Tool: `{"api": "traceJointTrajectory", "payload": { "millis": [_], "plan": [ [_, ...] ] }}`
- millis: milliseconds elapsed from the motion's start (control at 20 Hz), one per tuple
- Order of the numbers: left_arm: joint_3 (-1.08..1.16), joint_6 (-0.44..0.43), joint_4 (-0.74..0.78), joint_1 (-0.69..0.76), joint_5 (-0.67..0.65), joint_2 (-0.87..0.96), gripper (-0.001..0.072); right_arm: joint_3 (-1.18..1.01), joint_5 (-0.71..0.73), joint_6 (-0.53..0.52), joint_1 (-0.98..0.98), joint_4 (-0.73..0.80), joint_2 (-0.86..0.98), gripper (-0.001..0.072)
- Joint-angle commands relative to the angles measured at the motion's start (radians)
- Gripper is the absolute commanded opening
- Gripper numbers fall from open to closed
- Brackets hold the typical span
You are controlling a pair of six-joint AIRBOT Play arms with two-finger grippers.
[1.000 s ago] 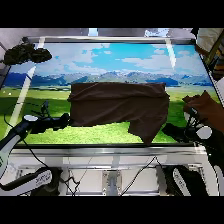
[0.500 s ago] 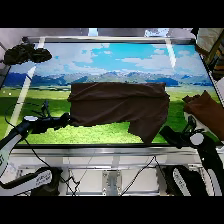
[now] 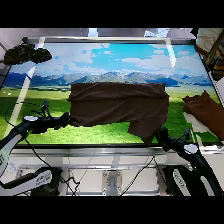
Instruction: Fold the shirts.
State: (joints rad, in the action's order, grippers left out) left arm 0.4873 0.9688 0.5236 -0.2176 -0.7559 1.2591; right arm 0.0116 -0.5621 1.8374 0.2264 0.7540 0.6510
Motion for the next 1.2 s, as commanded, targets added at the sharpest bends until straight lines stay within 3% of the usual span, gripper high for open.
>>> {"api": "traceJointTrajectory", "payload": {
  "millis": [0, 150, 400, 600, 750, 800, 850, 900, 1050, 1150],
  "plan": [
    [0.001, -0.001, 0.000, -0.001, -0.001, 0.000, 0.0014, 0.010, 0.117, -0.007, 0.000, -0.003, 0.000, 0.0029],
    [0.002, -0.001, -0.039, -0.001, -0.009, 0.000, 0.0014, -0.006, 0.141, -0.013, -0.001, -0.002, 0.000, 0.0029],
    [0.077, -0.123, -0.210, -0.001, -0.166, 0.000, 0.0013, -0.207, -0.023, -0.206, -0.002, -0.007, -0.001, 0.0028],
    [0.209, -0.128, -0.217, -0.001, -0.283, 0.000, 0.0013, -0.377, -0.148, -0.330, -0.001, 0.012, -0.003, 0.0028],
    [0.253, -0.126, -0.217, -0.001, -0.282, 0.000, 0.0013, -0.461, -0.146, -0.343, 0.001, 0.161, -0.003, 0.0031],
    [0.253, -0.124, -0.212, -0.001, -0.283, 0.000, 0.0012, -0.488, -0.171, -0.342, 0.001, 0.238, -0.003, 0.0100],
    [0.253, -0.124, -0.199, 0.000, -0.287, 0.000, 0.0013, -0.509, -0.210, -0.315, 0.001, 0.317, -0.003, 0.0308],
    [0.253, -0.124, -0.177, 0.000, -0.291, 0.000, 0.0013, -0.524, -0.269, -0.251, 0.001, 0.420, -0.003, 0.0371],
    [0.253, -0.124, -0.132, 0.000, -0.292, 0.000, 0.0013, -0.511, -0.447, -0.106, 0.001, 0.662, -0.003, 0.0389],
    [0.253, -0.124, -0.126, 0.000, -0.293, 0.000, 0.0013, -0.472, -0.442, -0.108, 0.001, 0.597, -0.002, 0.0388]
  ]
}}
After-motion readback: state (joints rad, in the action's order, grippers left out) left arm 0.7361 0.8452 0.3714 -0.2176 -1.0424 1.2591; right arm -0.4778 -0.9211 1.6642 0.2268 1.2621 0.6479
